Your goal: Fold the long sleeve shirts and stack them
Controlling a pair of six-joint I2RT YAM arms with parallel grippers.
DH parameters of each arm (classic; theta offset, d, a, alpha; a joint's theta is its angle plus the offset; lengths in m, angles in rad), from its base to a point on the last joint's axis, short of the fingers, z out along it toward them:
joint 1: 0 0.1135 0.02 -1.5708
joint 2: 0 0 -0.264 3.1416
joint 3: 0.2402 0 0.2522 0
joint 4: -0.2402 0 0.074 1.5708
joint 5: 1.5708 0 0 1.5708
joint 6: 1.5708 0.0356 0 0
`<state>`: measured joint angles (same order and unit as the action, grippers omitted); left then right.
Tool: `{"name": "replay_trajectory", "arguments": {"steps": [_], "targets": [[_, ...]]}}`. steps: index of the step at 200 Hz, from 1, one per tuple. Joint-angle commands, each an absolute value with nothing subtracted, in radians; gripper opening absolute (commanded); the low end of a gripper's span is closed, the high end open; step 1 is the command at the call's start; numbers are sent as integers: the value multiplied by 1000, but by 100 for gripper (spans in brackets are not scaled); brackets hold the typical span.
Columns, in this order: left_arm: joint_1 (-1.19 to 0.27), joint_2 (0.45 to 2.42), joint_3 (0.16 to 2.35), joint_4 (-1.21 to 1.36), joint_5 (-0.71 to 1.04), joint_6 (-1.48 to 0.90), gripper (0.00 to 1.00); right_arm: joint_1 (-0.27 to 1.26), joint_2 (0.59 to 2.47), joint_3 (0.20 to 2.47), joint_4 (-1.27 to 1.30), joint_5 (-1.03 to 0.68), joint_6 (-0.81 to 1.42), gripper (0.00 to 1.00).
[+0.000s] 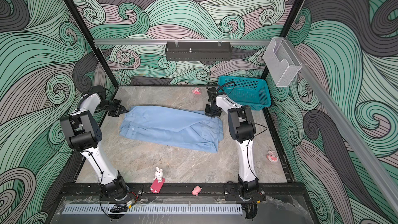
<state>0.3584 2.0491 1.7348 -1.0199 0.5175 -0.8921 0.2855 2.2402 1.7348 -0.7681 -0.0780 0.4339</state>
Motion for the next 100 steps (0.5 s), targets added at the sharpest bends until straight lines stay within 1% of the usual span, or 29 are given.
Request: {"name": "replay_trajectory", "arguments": {"steps": [1, 15, 21, 27, 36, 51, 68, 83, 100], "targets": [[345, 2093, 1824, -1079, 497, -907, 25, 272, 2285, 1748, -820, -36, 426, 0], [346, 2088, 1847, -1086, 483, -911, 35, 276, 2265, 1765, -834, -42, 425, 1], [345, 2077, 1854, -1088, 470, -911, 39, 278, 2250, 1774, -839, -36, 425, 5], [346, 2060, 1859, -1088, 458, -909, 42, 280, 2233, 1782, -845, -33, 424, 12], [345, 2028, 1855, -1076, 444, -905, 44, 285, 2203, 1797, -857, -27, 424, 21], [334, 1969, 1842, -1038, 427, -879, 45, 296, 2145, 1820, -885, -6, 427, 34], [289, 1956, 1866, -1055, 404, -796, 43, 315, 2060, 1810, -911, 30, 437, 43], [231, 2006, 1919, -1100, 405, -696, 40, 343, 1990, 1764, -932, 47, 446, 48], [164, 2127, 2041, -1245, 387, -611, 38, 380, 1919, 1676, -952, 57, 463, 49]]}}
